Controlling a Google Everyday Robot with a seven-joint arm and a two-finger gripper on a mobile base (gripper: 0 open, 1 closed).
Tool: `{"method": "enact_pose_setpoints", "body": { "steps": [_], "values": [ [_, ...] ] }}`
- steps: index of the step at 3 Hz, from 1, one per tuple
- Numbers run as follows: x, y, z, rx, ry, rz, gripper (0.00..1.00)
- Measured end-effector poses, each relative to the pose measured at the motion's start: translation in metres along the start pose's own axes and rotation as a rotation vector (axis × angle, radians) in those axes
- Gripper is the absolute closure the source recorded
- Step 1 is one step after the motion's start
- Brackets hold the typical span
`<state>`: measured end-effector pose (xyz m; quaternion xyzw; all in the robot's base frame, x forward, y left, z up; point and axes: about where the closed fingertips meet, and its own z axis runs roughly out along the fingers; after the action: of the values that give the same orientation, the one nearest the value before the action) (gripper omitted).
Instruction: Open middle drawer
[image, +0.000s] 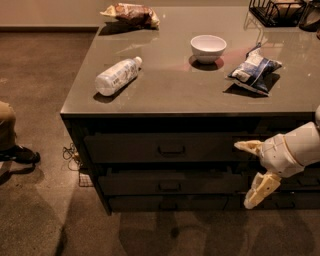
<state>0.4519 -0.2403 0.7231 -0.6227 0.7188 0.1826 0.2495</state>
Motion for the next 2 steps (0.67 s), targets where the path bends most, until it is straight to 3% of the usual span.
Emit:
{"method": "enact_pose_setpoints", "body": {
  "steps": [2],
  "values": [
    [0.036, -0.005, 0.045, -0.054, 0.000, -0.062, 0.00]
  ]
}}
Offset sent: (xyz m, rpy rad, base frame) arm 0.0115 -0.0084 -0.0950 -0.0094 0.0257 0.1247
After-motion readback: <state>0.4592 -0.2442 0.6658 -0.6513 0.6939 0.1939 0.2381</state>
